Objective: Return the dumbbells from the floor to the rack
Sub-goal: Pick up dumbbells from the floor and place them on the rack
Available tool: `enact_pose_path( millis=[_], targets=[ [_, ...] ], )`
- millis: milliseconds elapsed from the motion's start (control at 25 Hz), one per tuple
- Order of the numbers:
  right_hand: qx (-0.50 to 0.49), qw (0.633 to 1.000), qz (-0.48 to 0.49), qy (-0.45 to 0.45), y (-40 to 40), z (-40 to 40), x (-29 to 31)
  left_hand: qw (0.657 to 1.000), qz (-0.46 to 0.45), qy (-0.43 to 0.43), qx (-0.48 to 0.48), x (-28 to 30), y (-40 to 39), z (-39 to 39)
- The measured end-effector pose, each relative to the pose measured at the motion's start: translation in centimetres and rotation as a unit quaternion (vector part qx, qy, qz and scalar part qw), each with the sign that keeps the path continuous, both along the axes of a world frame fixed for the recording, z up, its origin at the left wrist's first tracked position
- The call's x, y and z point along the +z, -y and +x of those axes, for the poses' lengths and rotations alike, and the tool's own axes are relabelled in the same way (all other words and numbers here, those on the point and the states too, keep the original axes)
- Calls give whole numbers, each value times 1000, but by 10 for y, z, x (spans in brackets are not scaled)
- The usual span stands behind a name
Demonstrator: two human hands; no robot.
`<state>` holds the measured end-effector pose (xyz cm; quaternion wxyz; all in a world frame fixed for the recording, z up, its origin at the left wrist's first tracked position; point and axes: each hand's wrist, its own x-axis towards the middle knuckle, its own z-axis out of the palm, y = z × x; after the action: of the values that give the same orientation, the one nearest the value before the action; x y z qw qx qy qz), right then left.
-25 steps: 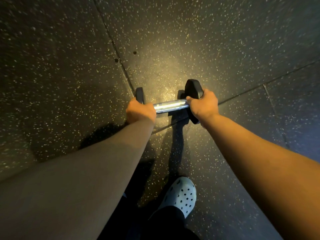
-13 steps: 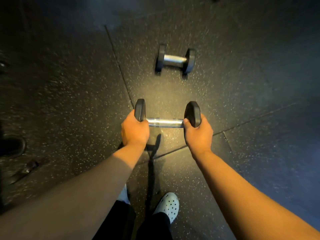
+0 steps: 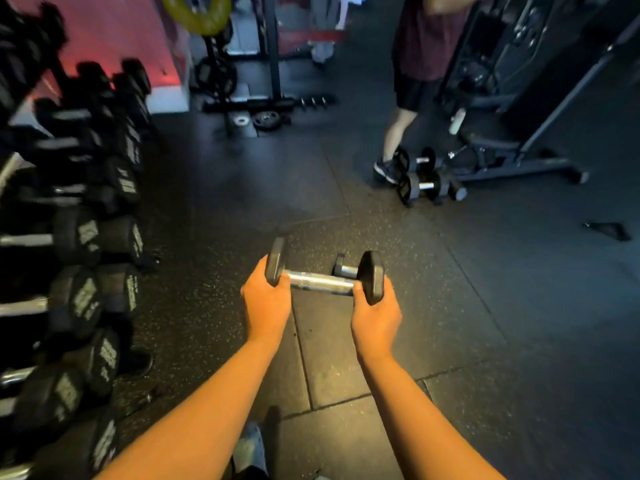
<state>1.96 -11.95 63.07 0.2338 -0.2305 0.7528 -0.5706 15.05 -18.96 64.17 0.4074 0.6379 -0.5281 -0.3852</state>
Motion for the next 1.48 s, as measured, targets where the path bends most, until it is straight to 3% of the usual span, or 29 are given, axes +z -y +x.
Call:
enact_pose_path(
  millis=[360,560,720,920,1080,1200,1360,1480],
  targets=[
    [141,987,-71,-44,14,53,83,982,-67,-76,159,77,-38,70],
    [267,960,-85,-17,24,151,99,951,-69,-59,296,97,-64,166],
    [390,912,-123,11,9,263,121,907,-95,-40,408,110,-107,273],
    [505,854,-122,18,-39,427,137,834,-128,-43,536,129,-200,416],
    [587,794,-155,17,-121,567,154,754,-165,-14,636,145,-306,525],
    [644,749,-158,17,-186,647,163,715,-183,8,675,152,-384,583],
    [737,651,-181,18,-280,738,171,615,-200,12,763,155,-491,644],
    [773,605,-189,20,-331,787,173,551,-182,23,814,157,-547,666]
  ],
)
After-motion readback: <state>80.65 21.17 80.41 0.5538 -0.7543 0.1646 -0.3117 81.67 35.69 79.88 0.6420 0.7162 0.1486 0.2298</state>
